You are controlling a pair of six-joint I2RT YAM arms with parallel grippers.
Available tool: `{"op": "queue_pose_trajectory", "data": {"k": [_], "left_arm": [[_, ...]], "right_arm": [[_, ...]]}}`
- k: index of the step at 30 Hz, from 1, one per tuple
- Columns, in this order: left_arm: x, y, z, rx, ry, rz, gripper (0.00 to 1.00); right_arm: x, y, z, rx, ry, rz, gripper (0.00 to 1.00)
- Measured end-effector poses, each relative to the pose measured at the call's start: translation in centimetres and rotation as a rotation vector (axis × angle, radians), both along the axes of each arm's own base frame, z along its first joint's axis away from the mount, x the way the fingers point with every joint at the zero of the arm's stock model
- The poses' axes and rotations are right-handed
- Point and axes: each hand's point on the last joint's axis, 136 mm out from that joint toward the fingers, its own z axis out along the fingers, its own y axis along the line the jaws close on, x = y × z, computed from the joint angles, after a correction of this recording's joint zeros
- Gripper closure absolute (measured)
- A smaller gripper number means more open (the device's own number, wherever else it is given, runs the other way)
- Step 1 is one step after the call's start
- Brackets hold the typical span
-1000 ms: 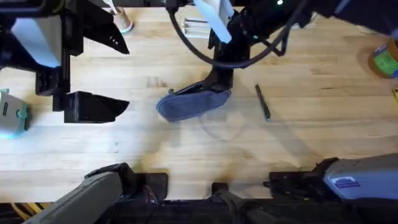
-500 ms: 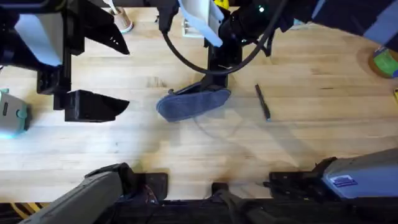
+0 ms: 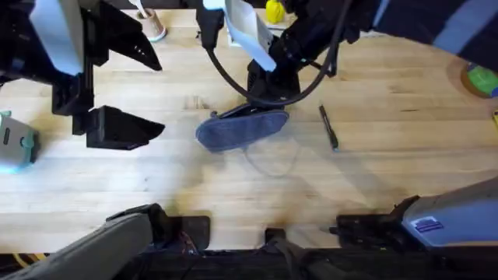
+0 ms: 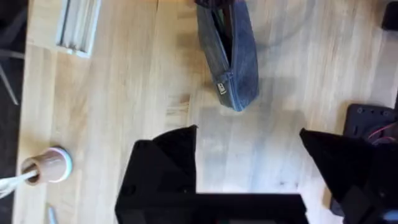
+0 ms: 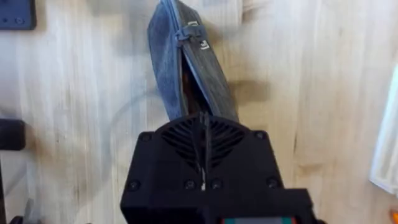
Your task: Unzip the bag, pick up the pens from the table one at a time and place them inside, then zip the bag closed.
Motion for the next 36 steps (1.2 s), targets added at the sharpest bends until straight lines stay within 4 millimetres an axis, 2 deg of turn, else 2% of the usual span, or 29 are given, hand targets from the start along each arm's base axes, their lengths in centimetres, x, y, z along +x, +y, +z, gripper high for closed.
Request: {"op": "queue_pose_trajectory", "data": {"k": [5,11,18,23,28,34,35,36], "left_arm": [[0.7,0.1,-0.9,-0.022,0.065,0.026,0.008],[1.0,0.2,-2.0,-0.036,0.118,0.025,0.005],[1.1,1.4,-5.0,-0.068,0.19,0.063,0.005],[1.5,2.5,-6.6,-0.107,0.184,0.105,0.007],[1.2,2.5,-8.2,-0.164,0.169,0.093,0.006],[0.3,1.7,-10.4,-0.221,0.194,0.084,0.006],[0.2,1.6,-10.5,-0.228,0.198,0.083,0.006],[0.1,1.5,-10.6,-0.233,0.201,0.083,0.006]], "right_arm": [[0.2,0.3,-1.8,-0.004,0.057,0.012,0.968],[0.0,0.3,-2.9,-0.014,0.099,0.014,0.968],[-0.1,0.4,-4.3,-0.033,0.138,0.015,0.968],[0.0,1.2,-6.2,-0.031,0.186,0.025,0.968],[-0.3,1.4,-8.2,-0.051,0.239,0.031,0.968],[-0.2,1.6,-8.4,-0.048,0.242,0.033,0.968],[-0.3,1.6,-8.4,-0.047,0.243,0.031,0.955],[-0.3,1.6,-8.4,-0.046,0.244,0.032,0.845]]}}
